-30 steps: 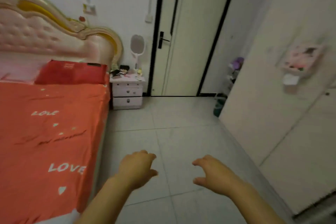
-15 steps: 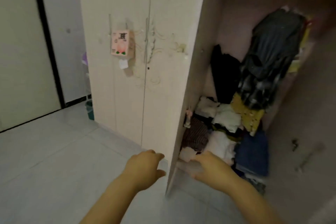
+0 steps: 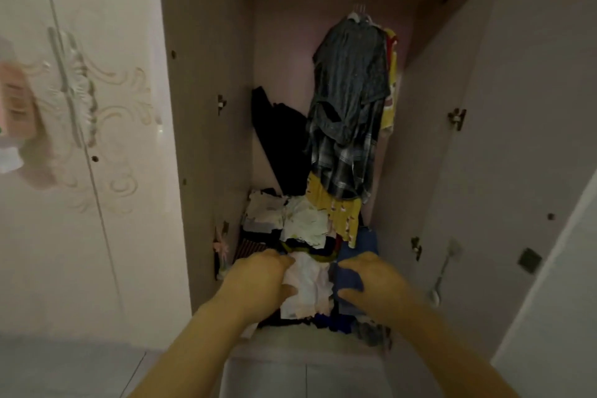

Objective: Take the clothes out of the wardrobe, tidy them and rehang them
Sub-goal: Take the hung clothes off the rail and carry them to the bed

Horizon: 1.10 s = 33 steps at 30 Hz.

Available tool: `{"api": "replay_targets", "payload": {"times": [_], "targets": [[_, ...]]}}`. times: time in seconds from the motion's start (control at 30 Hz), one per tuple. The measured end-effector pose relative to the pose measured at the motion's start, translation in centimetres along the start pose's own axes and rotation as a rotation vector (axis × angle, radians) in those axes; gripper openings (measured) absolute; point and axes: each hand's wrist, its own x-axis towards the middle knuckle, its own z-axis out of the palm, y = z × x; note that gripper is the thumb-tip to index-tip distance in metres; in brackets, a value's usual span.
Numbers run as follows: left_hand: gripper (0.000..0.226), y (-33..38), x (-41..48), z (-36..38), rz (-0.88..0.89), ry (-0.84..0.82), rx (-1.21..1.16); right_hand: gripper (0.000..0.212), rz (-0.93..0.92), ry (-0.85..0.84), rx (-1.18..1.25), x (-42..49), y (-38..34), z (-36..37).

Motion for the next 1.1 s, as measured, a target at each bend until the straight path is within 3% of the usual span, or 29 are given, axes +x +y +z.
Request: {"api": "replay_targets", "payload": {"times": [0.13, 0.4, 0.6, 1.1], "targets": [[0.055, -2.4, 7.8, -1.2, 0.06, 0.084, -0.031, 0.039, 0.04, 0.094, -0.021, 5.7, 2.1, -2.2], [0.054, -4.0, 23.0, -2.7, 0.121, 0.408, -0.125, 0.025, 0.027, 0.174, -0.071, 16.6, 7.4, -7.3], [0.056, -4.2, 35.1, -5.2, 0.078, 0.594, -0.085, 0.042, -0.001, 0.384, -0.08, 27.0, 12.8, -12.5], [0.075, -6.3, 59.0, -14.3, 0.107, 0.85, -0.229, 0.046, -0.182, 0.699, -0.311, 49.4, 18.5, -28.0]]}}
